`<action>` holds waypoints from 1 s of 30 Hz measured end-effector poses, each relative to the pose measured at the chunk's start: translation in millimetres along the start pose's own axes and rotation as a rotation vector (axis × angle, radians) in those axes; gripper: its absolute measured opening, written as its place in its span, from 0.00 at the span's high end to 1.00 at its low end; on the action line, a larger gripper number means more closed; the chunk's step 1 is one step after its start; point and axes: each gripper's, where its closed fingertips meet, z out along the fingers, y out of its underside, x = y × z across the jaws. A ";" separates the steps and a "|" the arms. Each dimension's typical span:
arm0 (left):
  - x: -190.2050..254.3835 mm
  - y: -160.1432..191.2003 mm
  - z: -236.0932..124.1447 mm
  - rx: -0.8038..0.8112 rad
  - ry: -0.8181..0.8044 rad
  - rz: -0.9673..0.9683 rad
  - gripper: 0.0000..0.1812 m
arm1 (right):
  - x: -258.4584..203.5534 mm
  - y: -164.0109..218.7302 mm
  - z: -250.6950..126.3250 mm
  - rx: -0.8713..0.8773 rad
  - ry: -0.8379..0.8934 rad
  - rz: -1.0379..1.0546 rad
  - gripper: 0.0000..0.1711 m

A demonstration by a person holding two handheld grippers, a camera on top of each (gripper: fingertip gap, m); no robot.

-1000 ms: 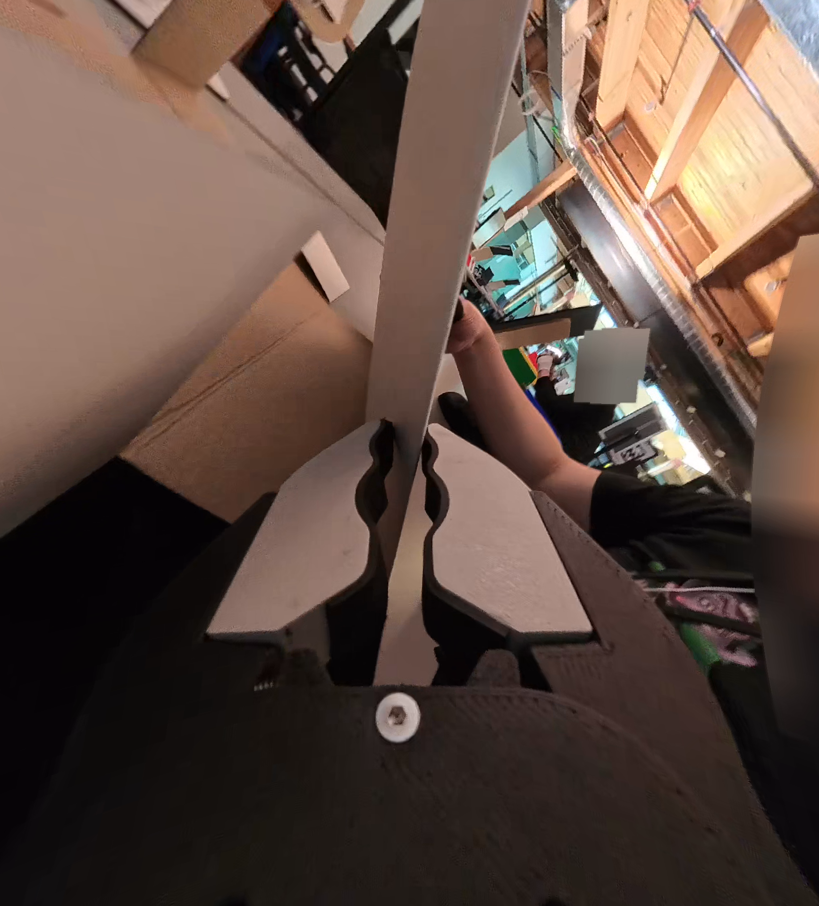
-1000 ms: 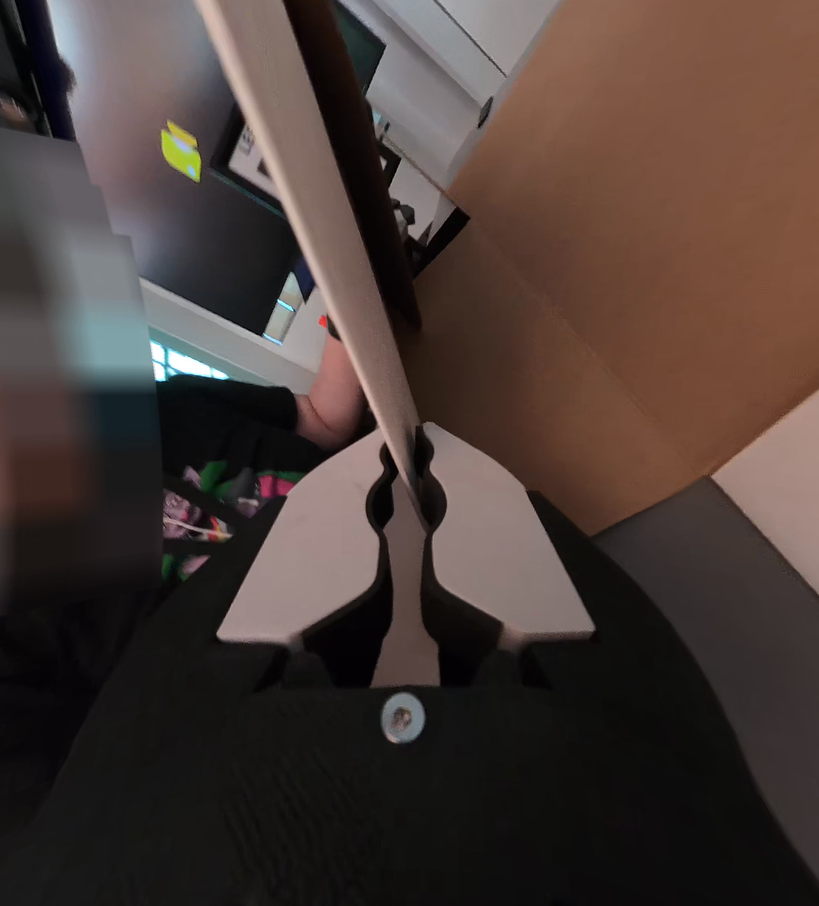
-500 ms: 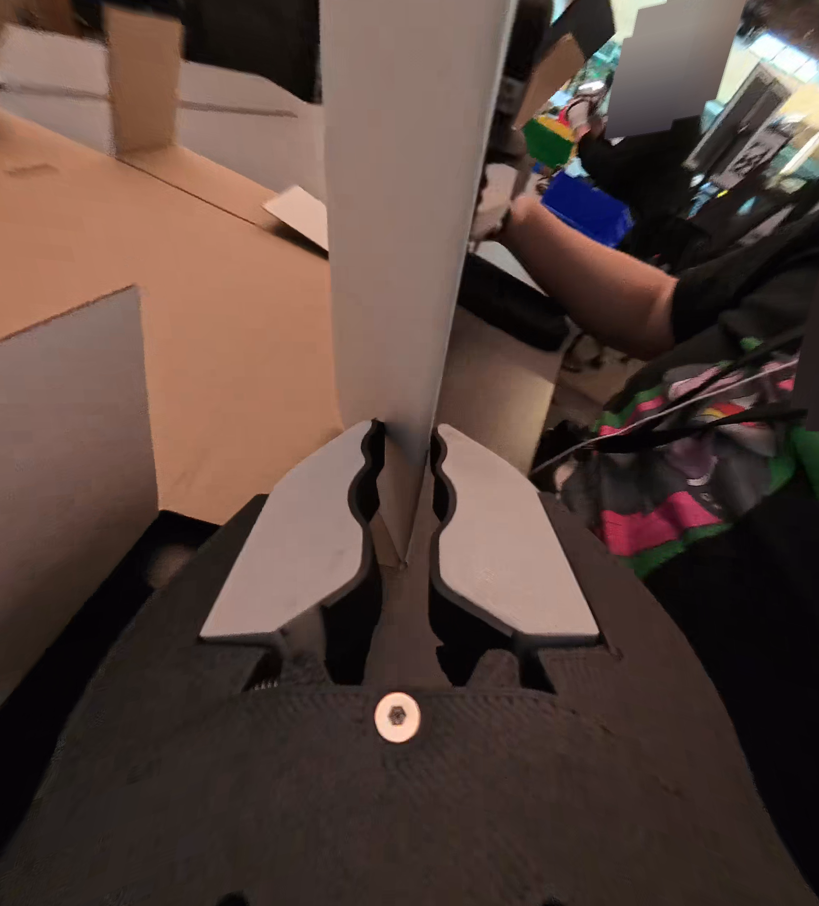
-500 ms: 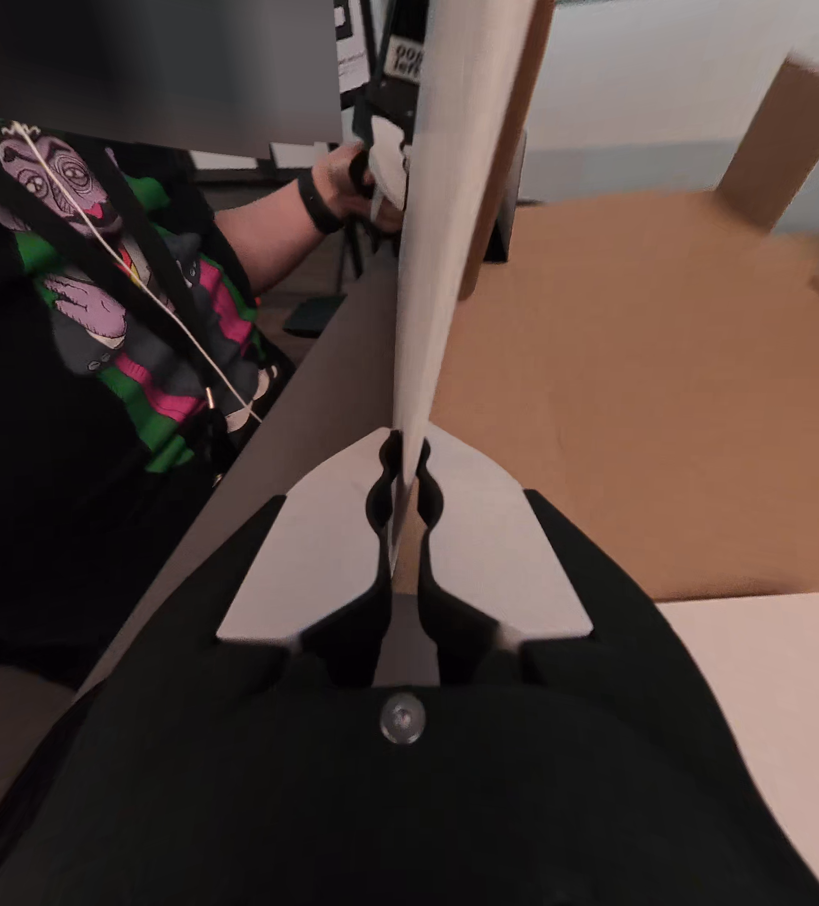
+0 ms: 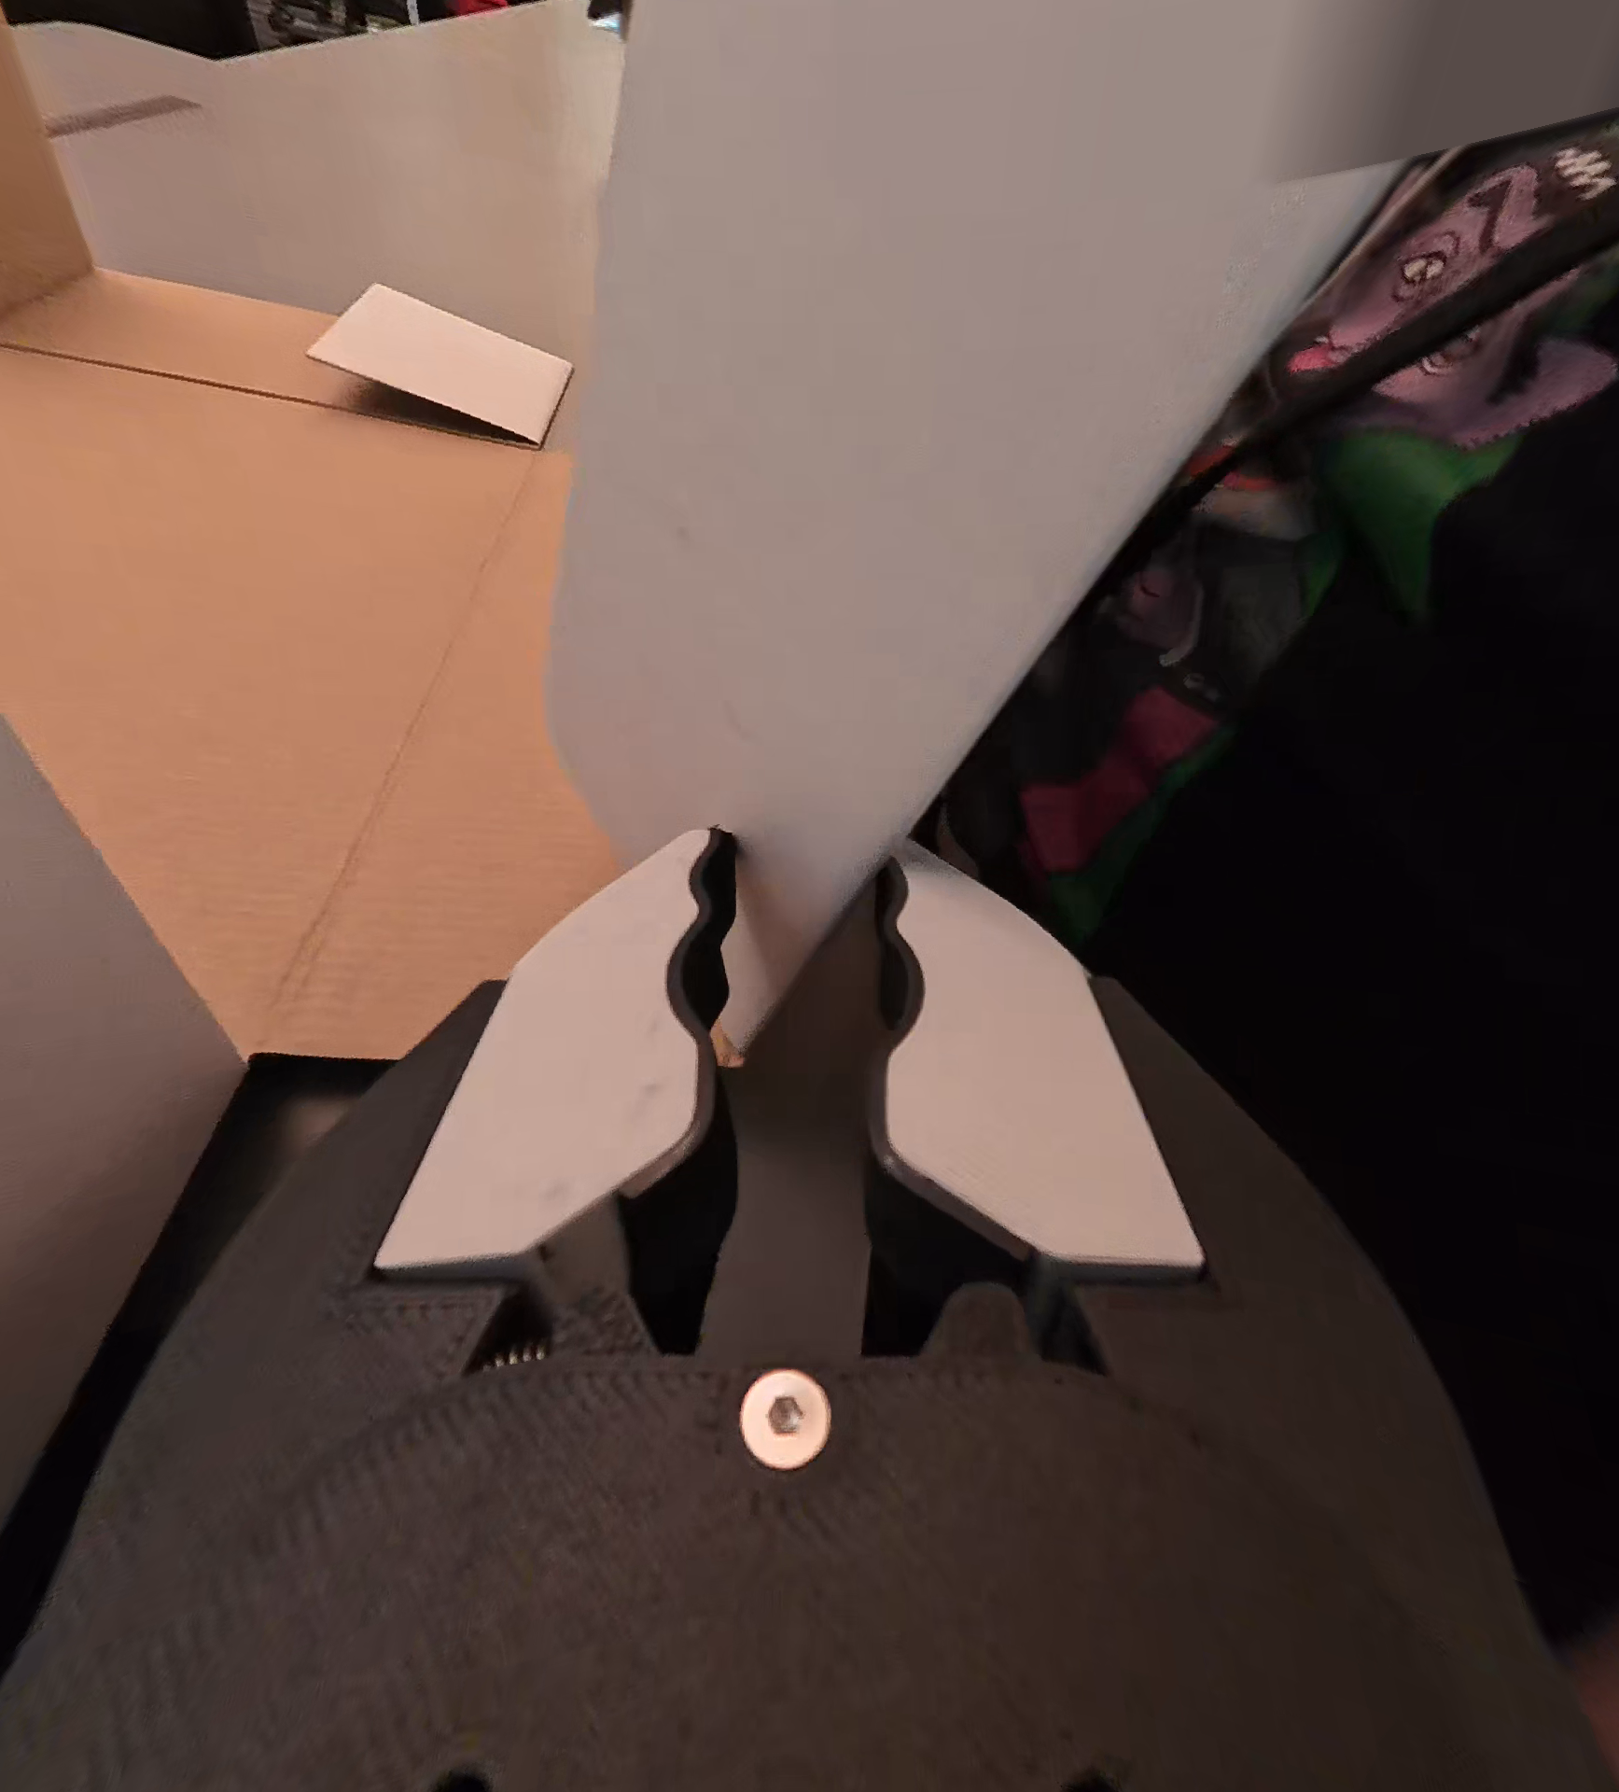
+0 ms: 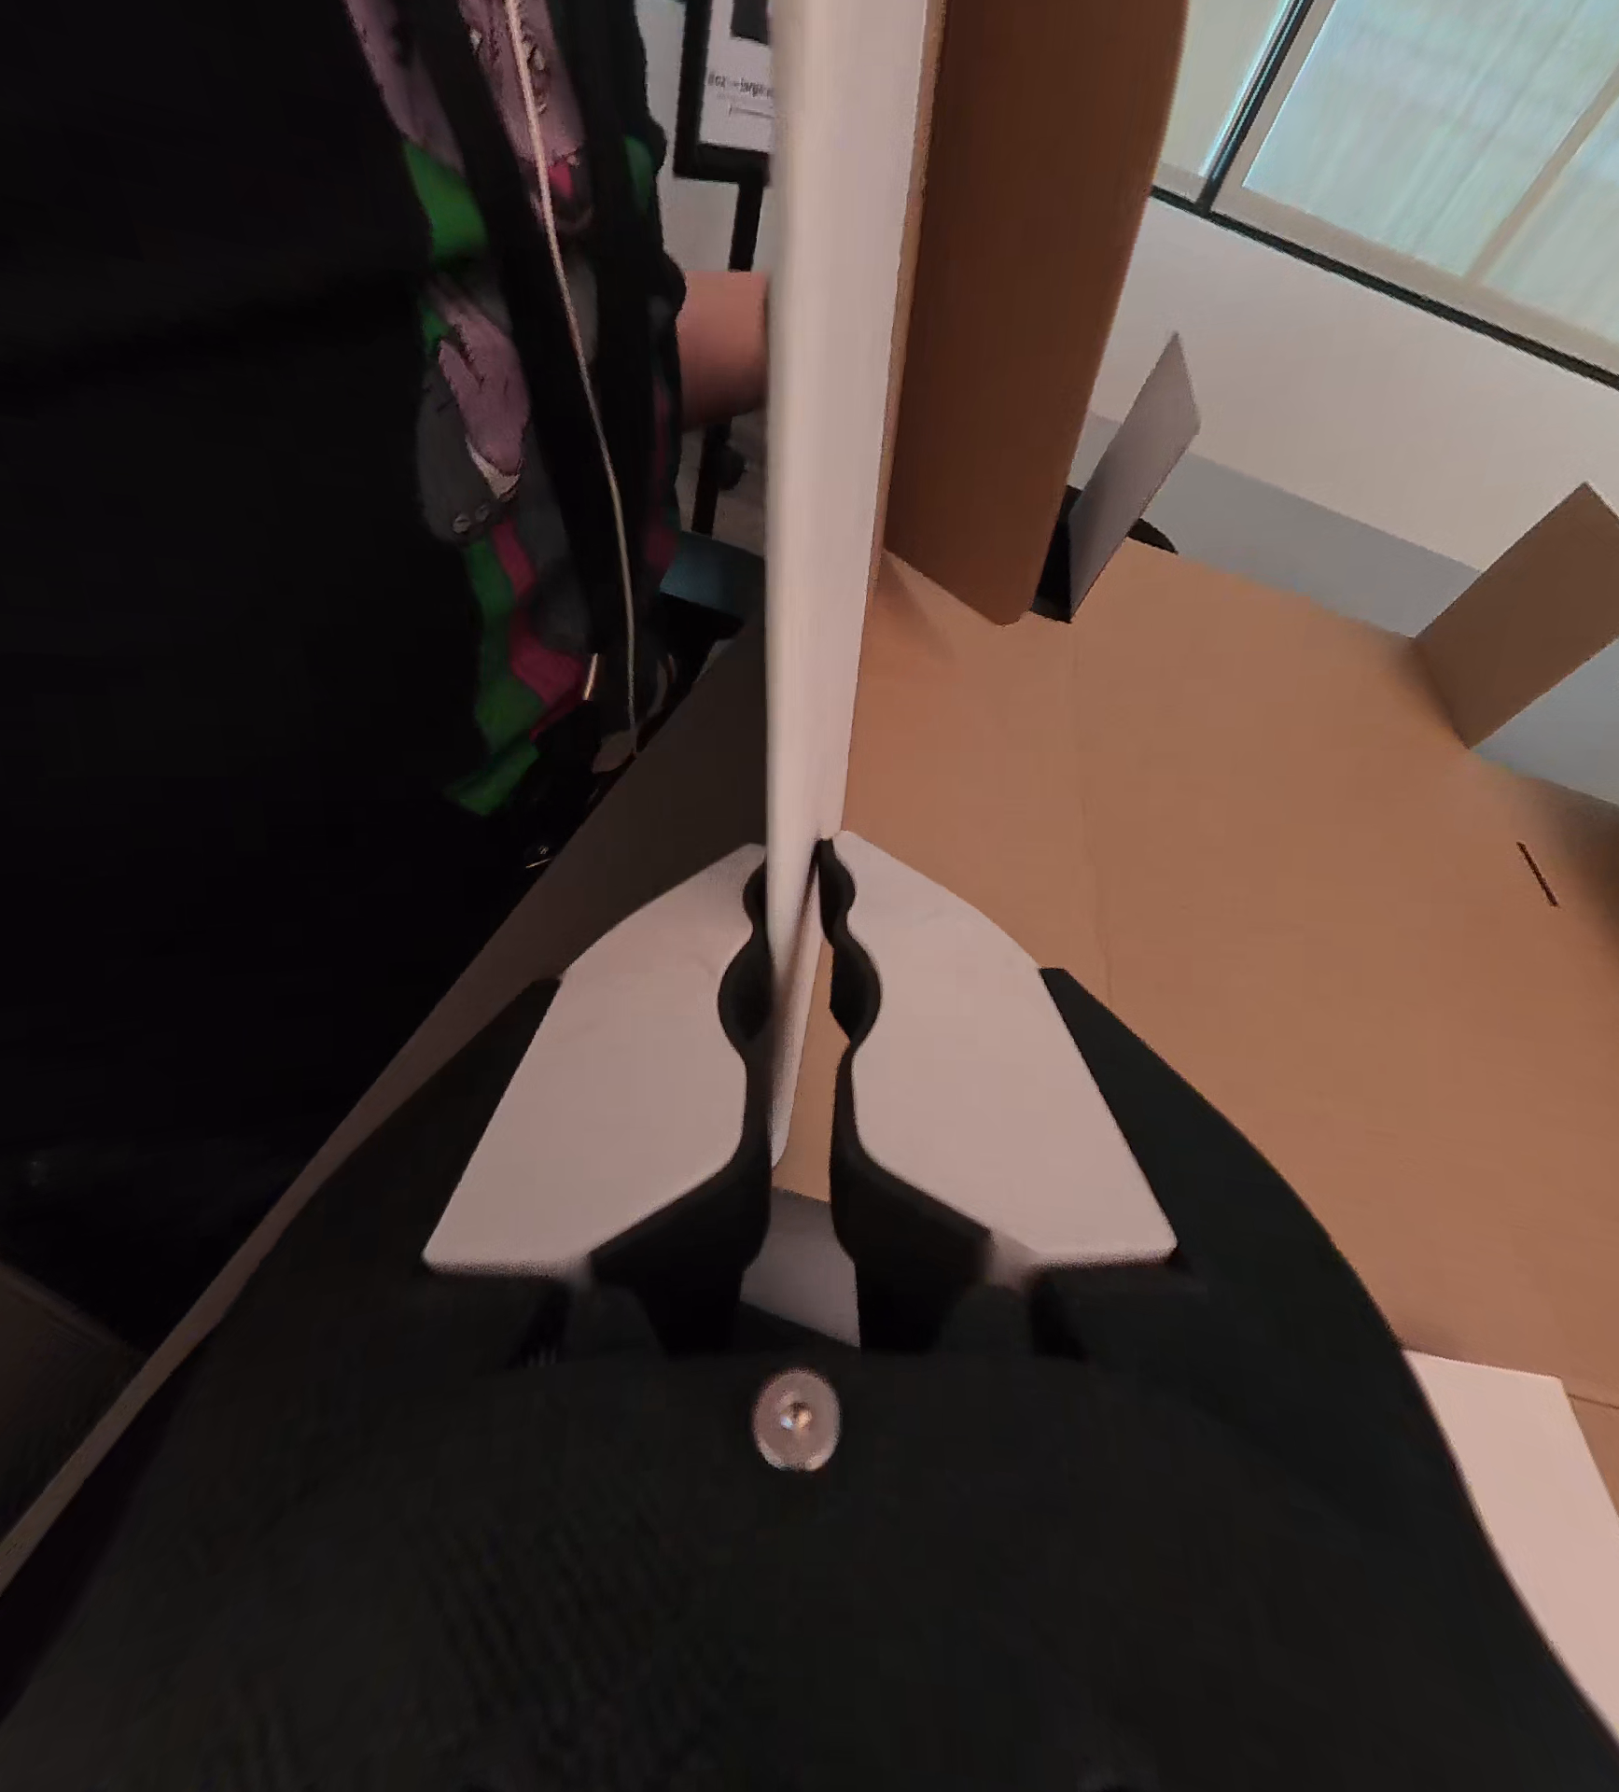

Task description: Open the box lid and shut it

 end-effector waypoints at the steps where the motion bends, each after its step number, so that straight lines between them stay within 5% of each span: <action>1: 1.6 1.0 -0.9 0.000 0.002 0.004 0.84 | -3.3 -0.3 0.8 -0.003 -0.002 -0.006 0.95; 30: 12.7 7.8 7.7 -0.036 0.071 -0.034 0.82 | -4.6 5.2 -7.3 -0.006 -0.075 0.026 0.94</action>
